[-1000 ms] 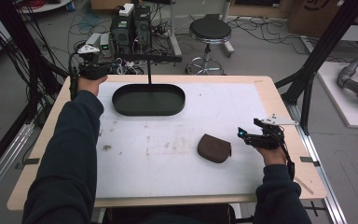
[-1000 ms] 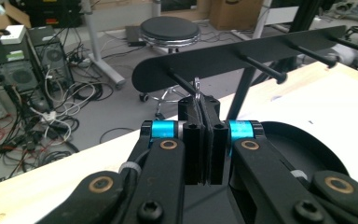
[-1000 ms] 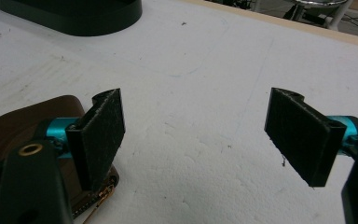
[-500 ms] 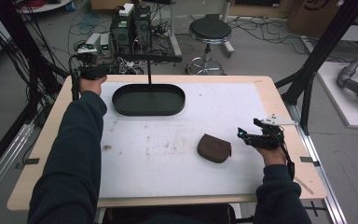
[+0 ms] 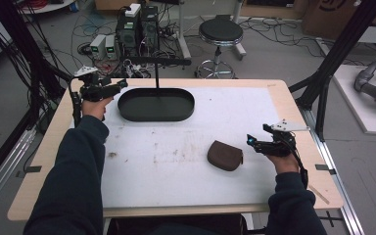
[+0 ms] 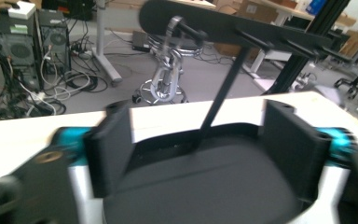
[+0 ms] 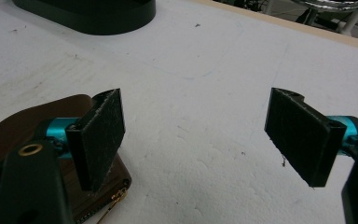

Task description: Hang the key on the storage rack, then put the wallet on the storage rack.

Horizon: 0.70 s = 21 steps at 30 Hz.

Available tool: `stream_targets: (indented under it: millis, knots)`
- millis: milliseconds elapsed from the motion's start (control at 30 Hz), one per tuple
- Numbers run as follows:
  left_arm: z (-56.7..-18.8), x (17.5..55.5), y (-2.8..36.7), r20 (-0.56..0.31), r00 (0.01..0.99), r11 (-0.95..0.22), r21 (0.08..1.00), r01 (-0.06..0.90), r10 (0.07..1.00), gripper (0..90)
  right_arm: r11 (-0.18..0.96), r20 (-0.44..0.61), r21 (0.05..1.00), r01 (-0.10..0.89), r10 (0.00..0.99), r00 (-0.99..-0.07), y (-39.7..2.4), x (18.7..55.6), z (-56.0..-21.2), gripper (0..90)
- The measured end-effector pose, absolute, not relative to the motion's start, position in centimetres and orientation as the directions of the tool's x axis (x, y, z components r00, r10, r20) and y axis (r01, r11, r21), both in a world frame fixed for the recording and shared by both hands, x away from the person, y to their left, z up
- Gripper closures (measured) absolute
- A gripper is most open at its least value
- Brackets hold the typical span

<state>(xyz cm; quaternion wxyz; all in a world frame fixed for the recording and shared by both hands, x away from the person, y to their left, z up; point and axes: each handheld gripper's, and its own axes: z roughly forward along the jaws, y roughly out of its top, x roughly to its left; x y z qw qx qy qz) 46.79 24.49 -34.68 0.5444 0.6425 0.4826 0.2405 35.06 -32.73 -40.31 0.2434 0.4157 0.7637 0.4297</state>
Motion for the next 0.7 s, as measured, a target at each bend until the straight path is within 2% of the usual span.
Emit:
stream_targets:
  millis: [333,700]
  knots:
    - [-34.9,42.2,23.1,-0.164,0.464,0.028,0.958,0.285,0.87,17.8,0.314,-0.021,0.854,0.416,0.819,-0.574,-31.8,34.8,-40.2,20.3]
    - [-36.5,38.3,23.0,-0.127,0.496,-0.006,0.966,0.258,0.859,17.8,0.337,-0.025,0.848,0.408,0.795,-0.606,-30.9,34.5,-40.3,20.2]
